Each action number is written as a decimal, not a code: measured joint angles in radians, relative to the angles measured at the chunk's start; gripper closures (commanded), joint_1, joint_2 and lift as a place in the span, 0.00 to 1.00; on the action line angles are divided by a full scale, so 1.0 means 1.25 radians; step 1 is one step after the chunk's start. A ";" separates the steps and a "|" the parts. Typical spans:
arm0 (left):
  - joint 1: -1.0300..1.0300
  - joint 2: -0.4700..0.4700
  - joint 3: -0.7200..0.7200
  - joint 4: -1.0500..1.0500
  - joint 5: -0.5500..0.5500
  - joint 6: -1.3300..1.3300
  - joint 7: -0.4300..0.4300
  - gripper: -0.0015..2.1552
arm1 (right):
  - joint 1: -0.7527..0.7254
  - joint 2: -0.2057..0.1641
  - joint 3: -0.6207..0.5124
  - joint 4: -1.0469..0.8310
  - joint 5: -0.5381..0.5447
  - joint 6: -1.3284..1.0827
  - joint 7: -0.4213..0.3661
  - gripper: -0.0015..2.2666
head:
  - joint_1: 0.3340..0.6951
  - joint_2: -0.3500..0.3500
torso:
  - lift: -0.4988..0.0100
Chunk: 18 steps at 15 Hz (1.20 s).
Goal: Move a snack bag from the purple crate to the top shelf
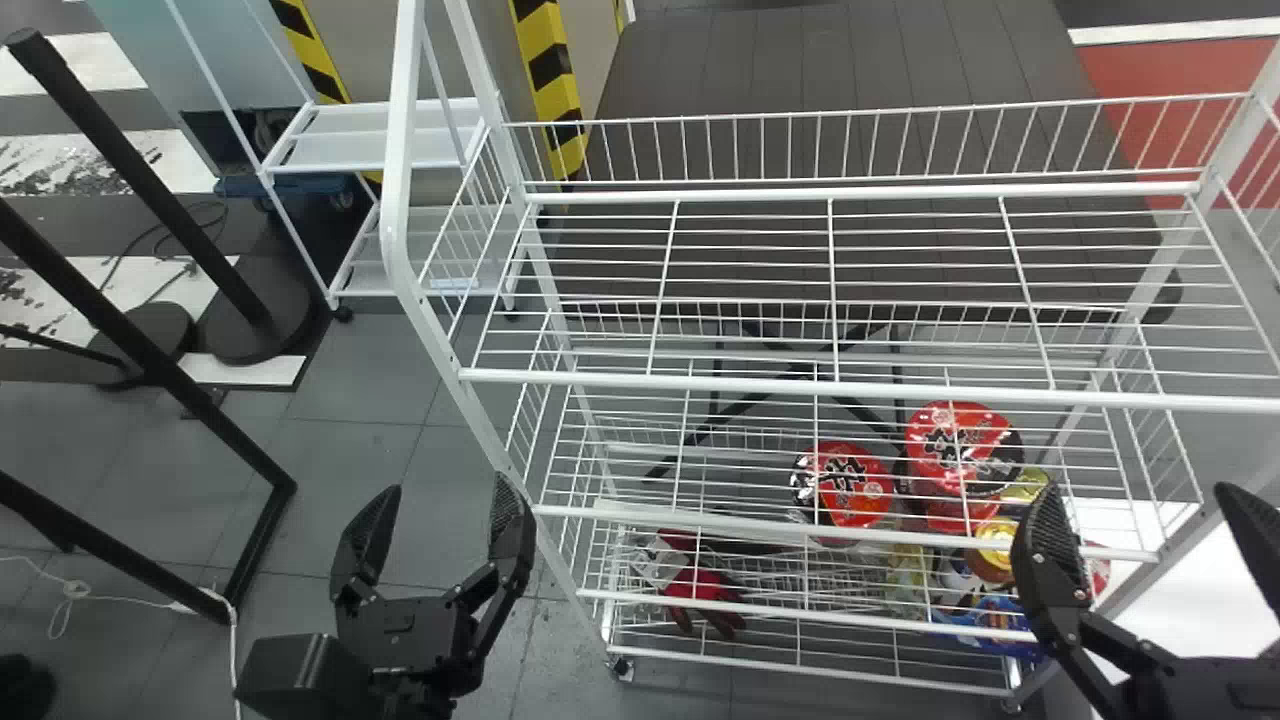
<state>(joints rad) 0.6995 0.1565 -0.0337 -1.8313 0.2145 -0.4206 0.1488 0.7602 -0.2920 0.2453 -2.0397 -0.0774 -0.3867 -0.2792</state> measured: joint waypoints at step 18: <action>-0.001 -0.001 -0.004 0.001 -0.008 0.012 0.002 0.06 | -0.009 -0.004 0.000 0.008 -0.001 0.005 -0.001 0.02 | 1.00 0.73 | 0.67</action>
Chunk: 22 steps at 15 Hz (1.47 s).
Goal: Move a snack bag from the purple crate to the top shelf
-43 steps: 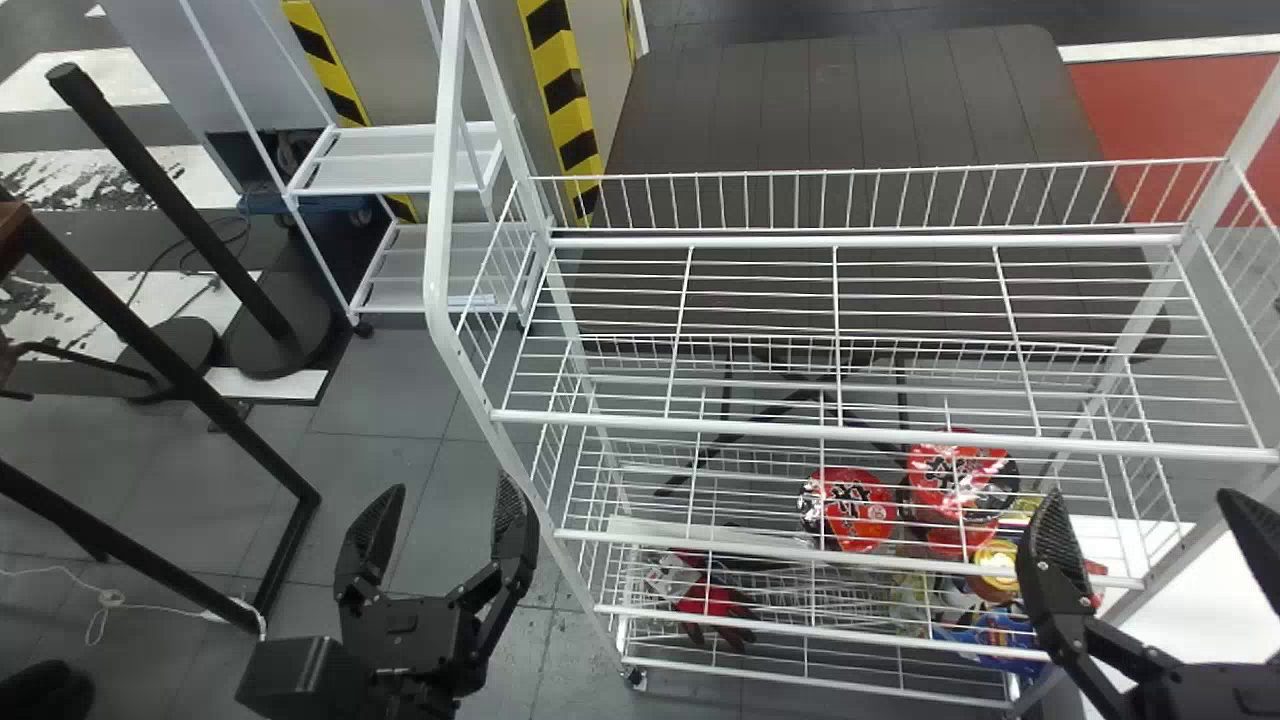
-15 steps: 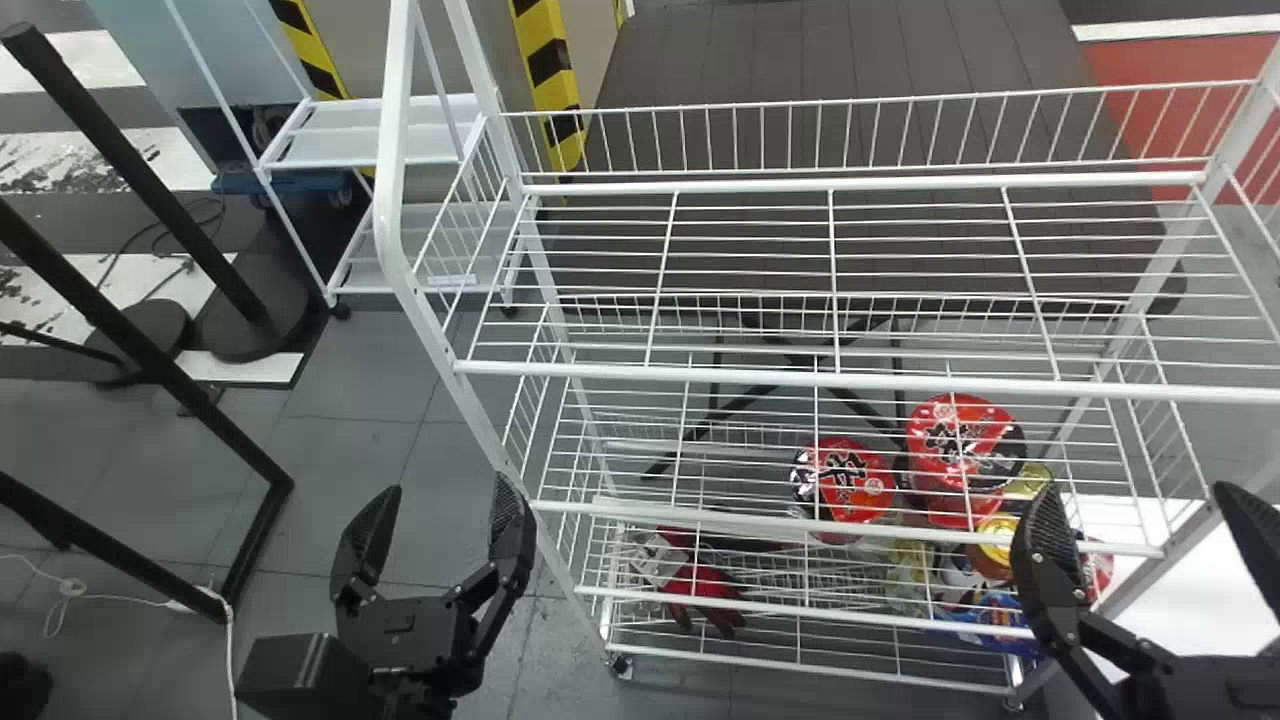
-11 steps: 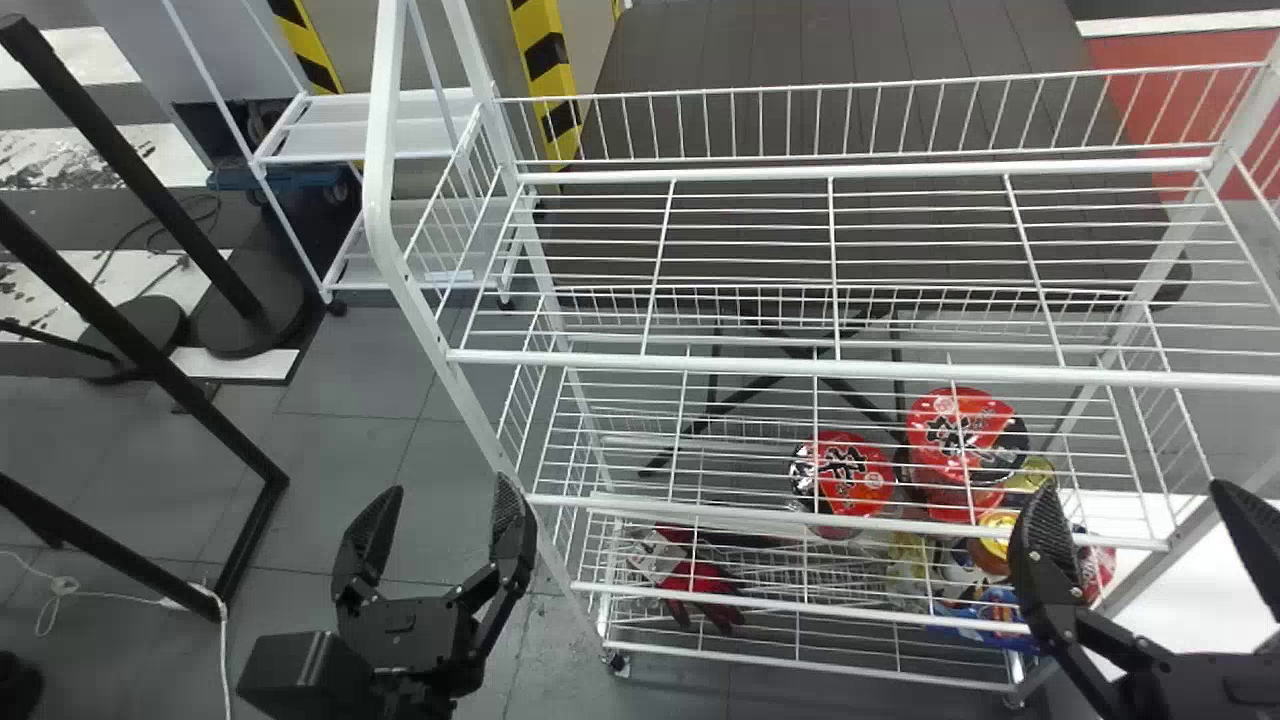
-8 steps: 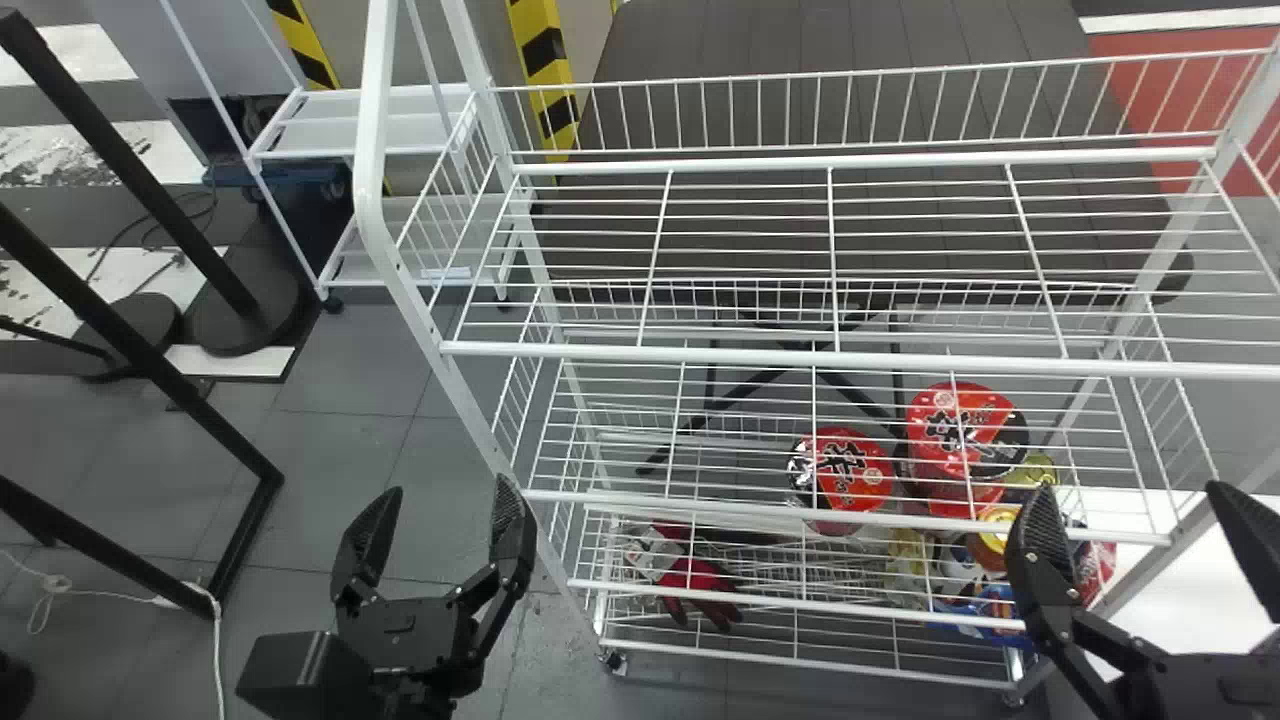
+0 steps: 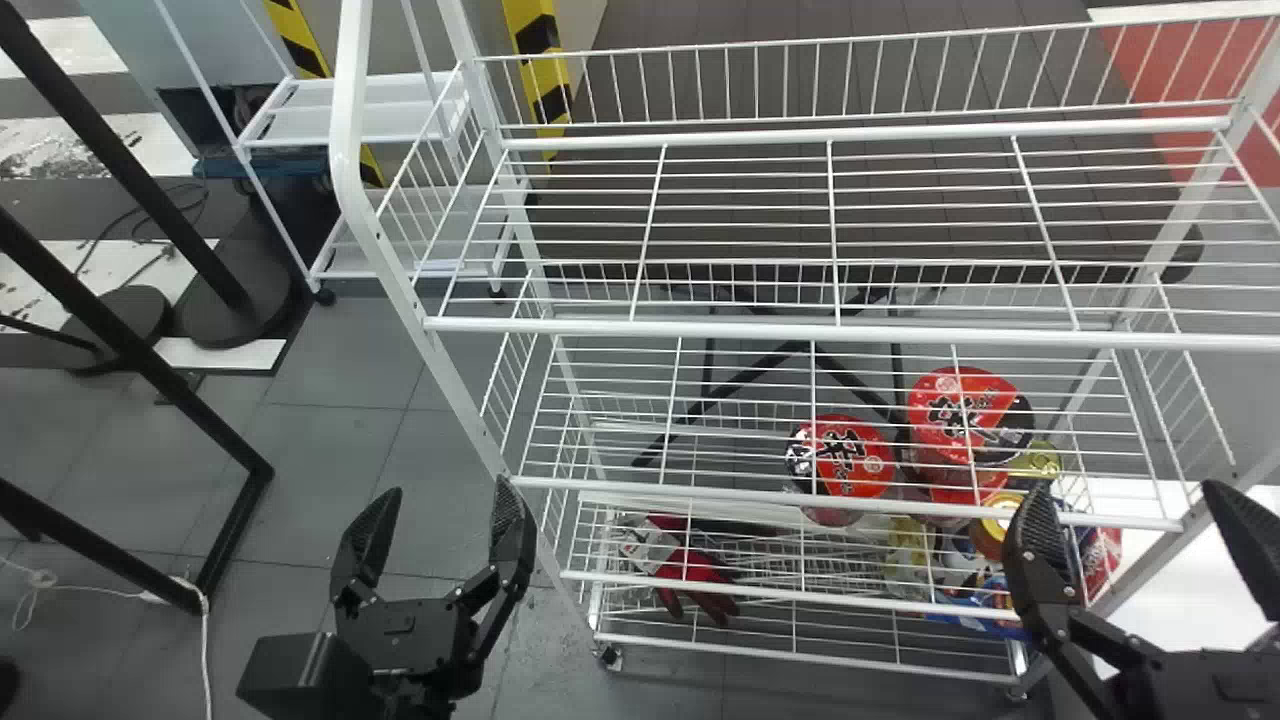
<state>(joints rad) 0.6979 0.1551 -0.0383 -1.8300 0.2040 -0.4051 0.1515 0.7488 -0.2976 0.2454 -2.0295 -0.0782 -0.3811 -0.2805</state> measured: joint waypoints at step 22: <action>0.016 -0.004 -0.021 -0.007 -0.028 -0.021 0.030 0.06 | 0.000 -0.015 0.009 0.014 0.000 -0.044 -0.004 0.02 | 1.00 0.71 | 0.50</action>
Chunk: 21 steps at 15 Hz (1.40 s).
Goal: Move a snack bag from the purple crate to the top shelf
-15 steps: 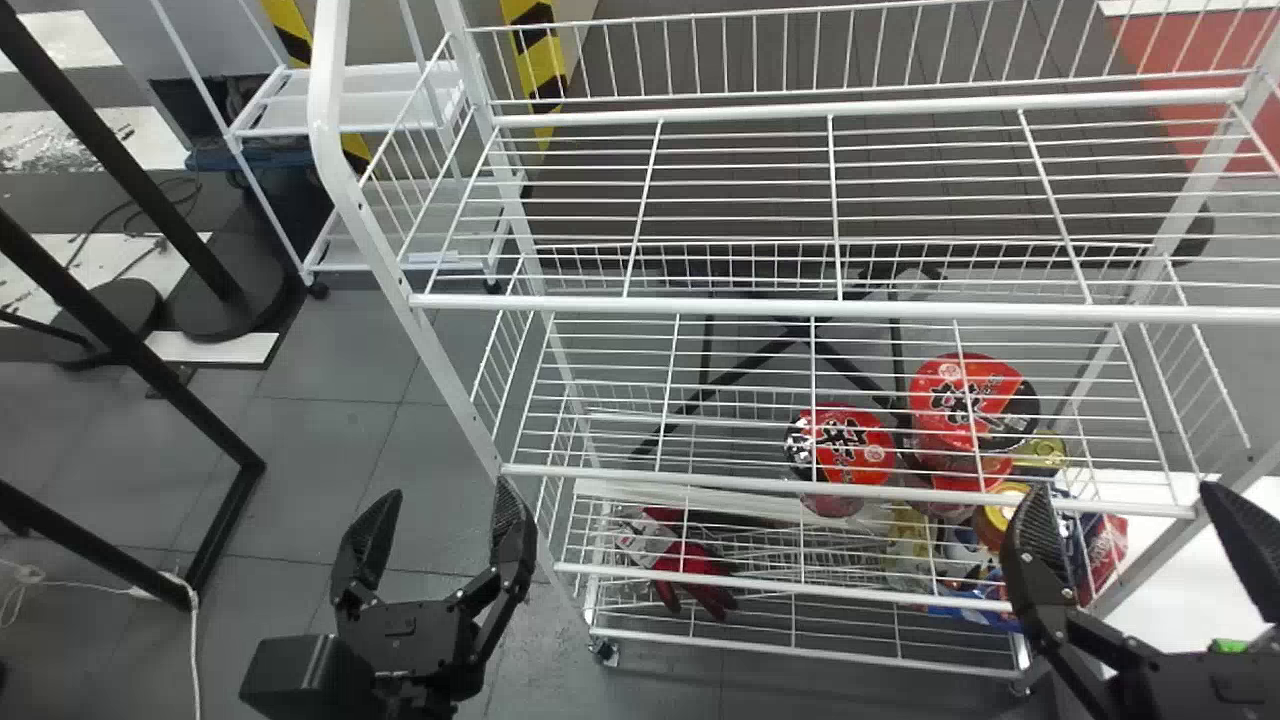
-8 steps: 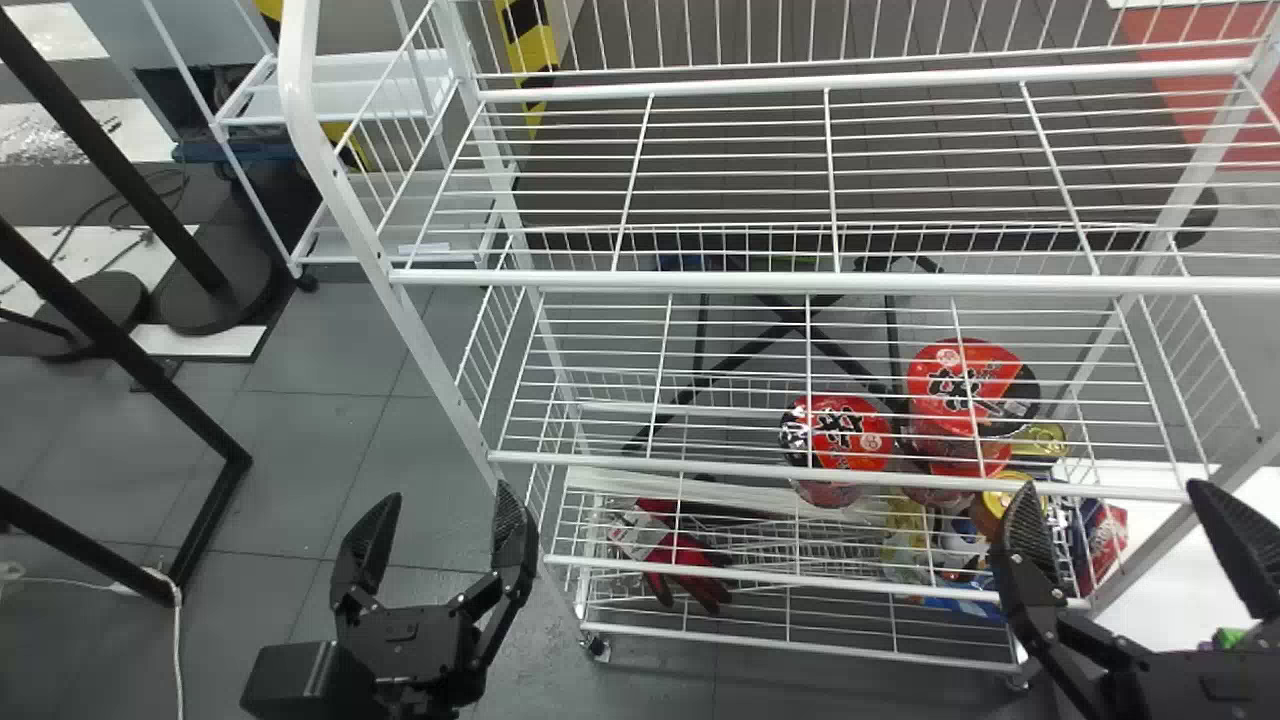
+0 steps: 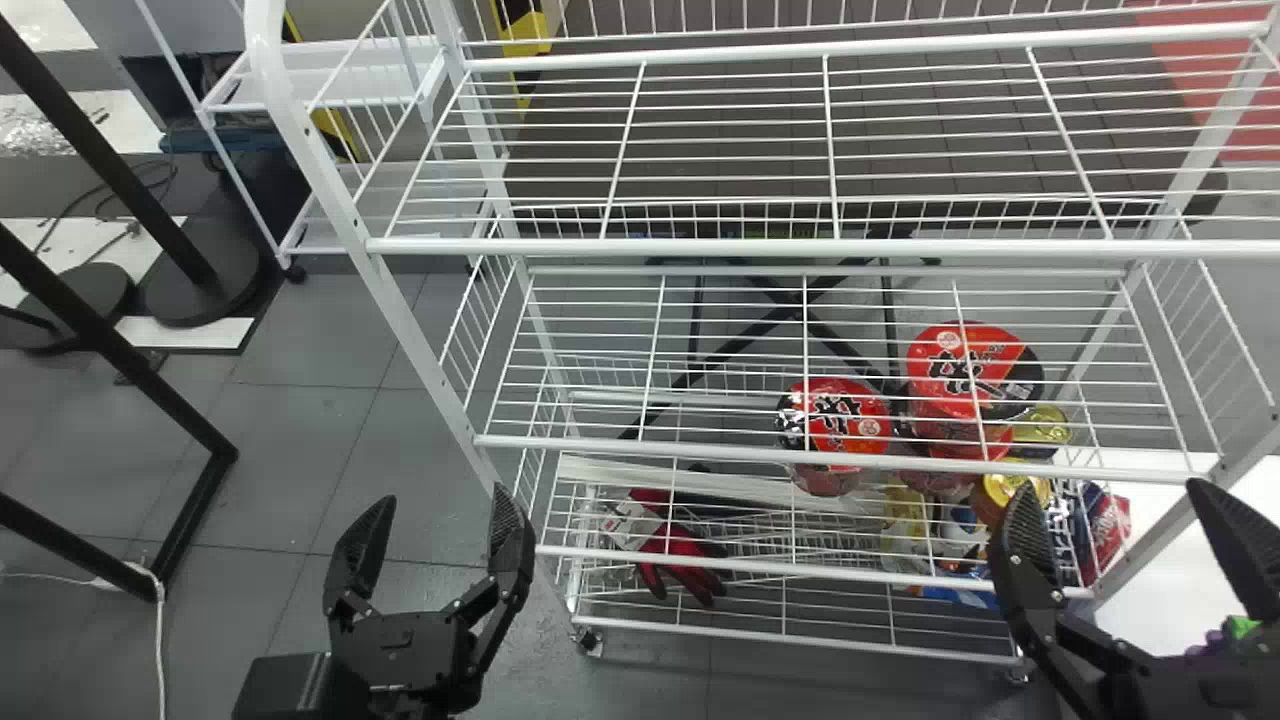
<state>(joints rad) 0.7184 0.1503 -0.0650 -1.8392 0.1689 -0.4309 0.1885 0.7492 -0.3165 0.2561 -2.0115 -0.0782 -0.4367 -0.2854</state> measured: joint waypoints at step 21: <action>0.032 0.000 -0.023 -0.018 -0.041 -0.038 0.033 0.06 | 0.031 -0.009 0.000 -0.004 0.007 -0.064 -0.017 0.02 | 1.00 0.68 | 0.34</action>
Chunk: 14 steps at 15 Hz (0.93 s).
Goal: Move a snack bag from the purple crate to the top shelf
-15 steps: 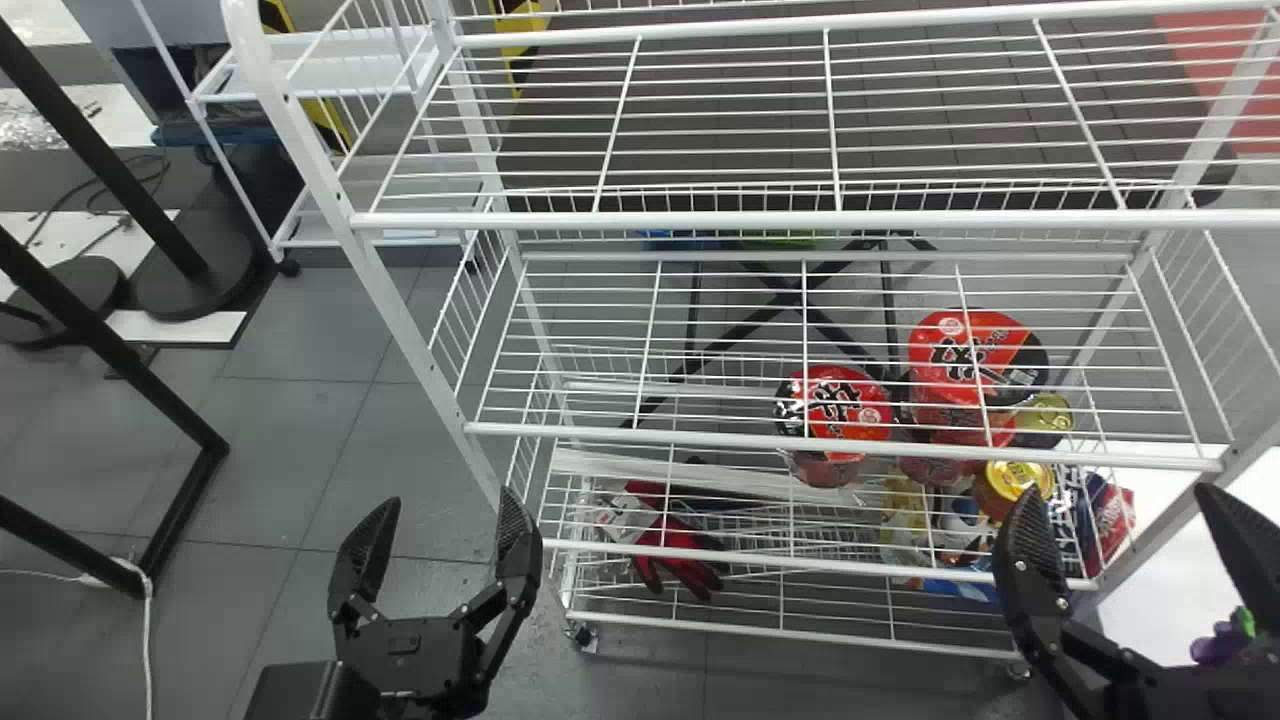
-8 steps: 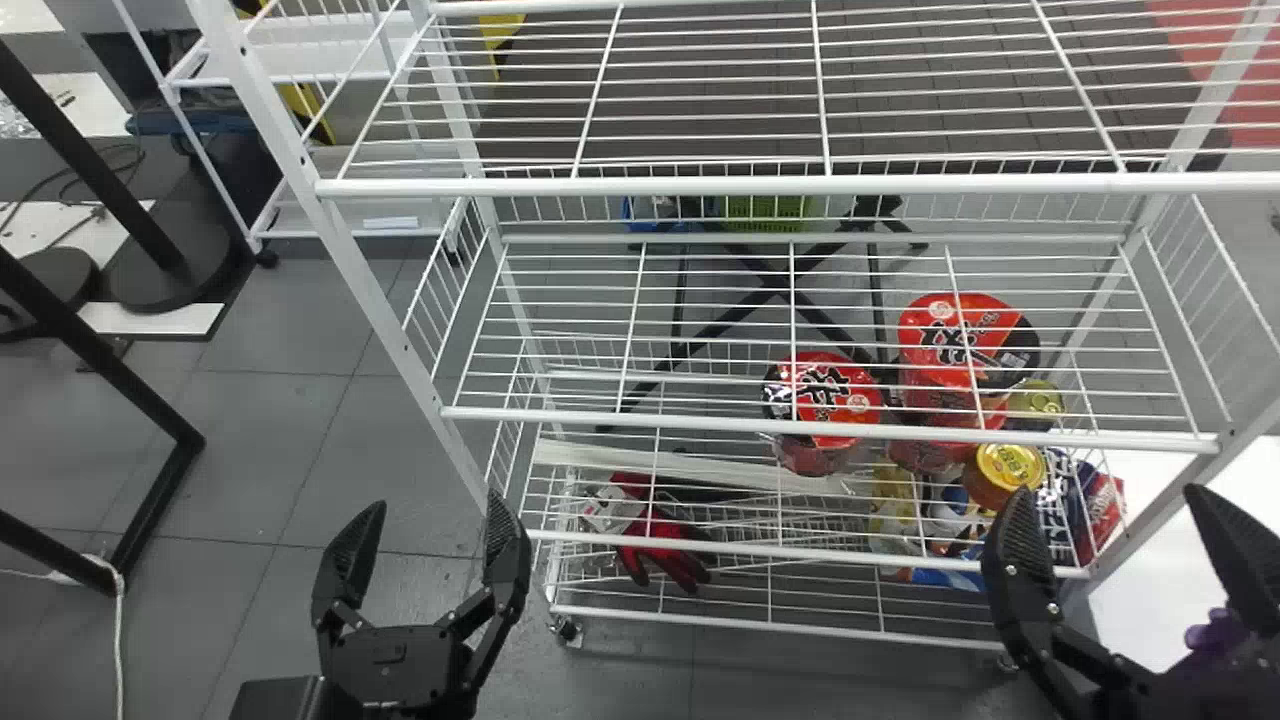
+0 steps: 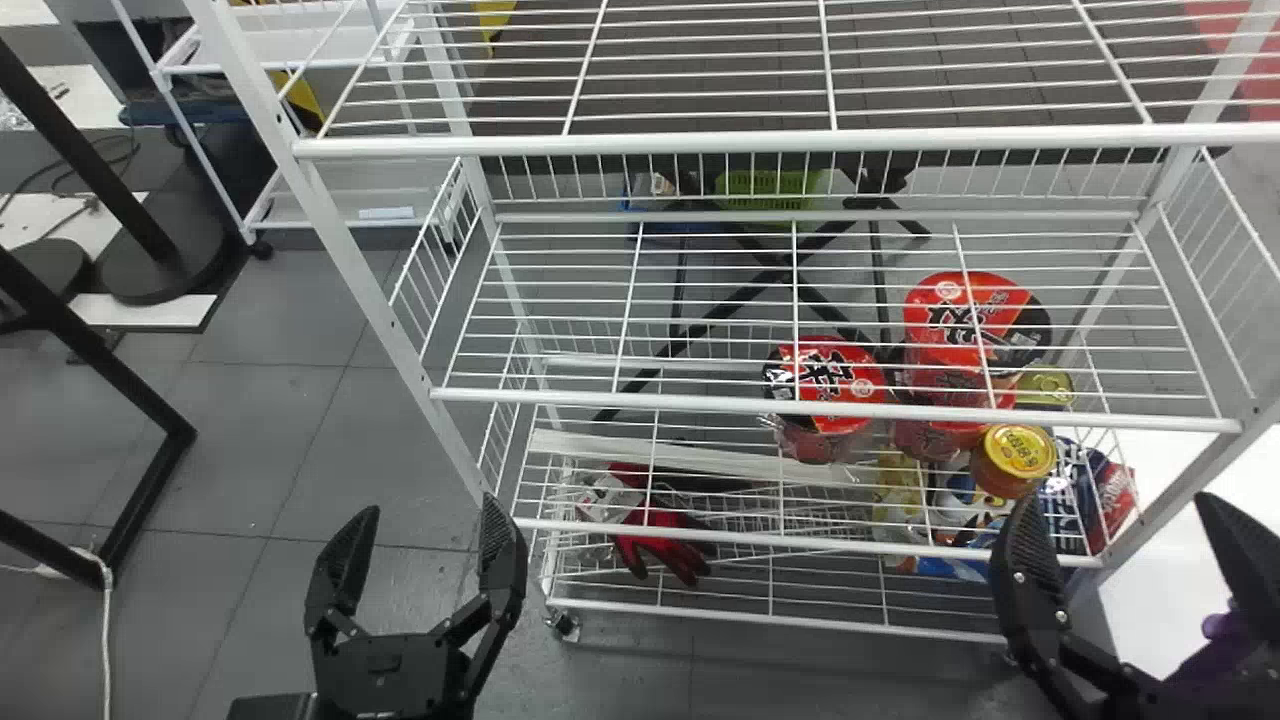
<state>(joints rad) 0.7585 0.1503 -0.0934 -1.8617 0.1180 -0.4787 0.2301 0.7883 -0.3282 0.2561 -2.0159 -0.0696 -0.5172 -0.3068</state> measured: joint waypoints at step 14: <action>-0.003 -0.002 0.001 0.009 -0.001 -0.003 0.000 0.06 | 0.006 -0.006 -0.001 -0.001 0.017 -0.006 -0.004 0.02 | 1.00 0.69 | 0.23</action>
<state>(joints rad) 0.7548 0.1483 -0.0921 -1.8502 0.1171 -0.4822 0.2301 0.7964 -0.3356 0.2547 -2.0167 -0.0484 -0.5253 -0.3114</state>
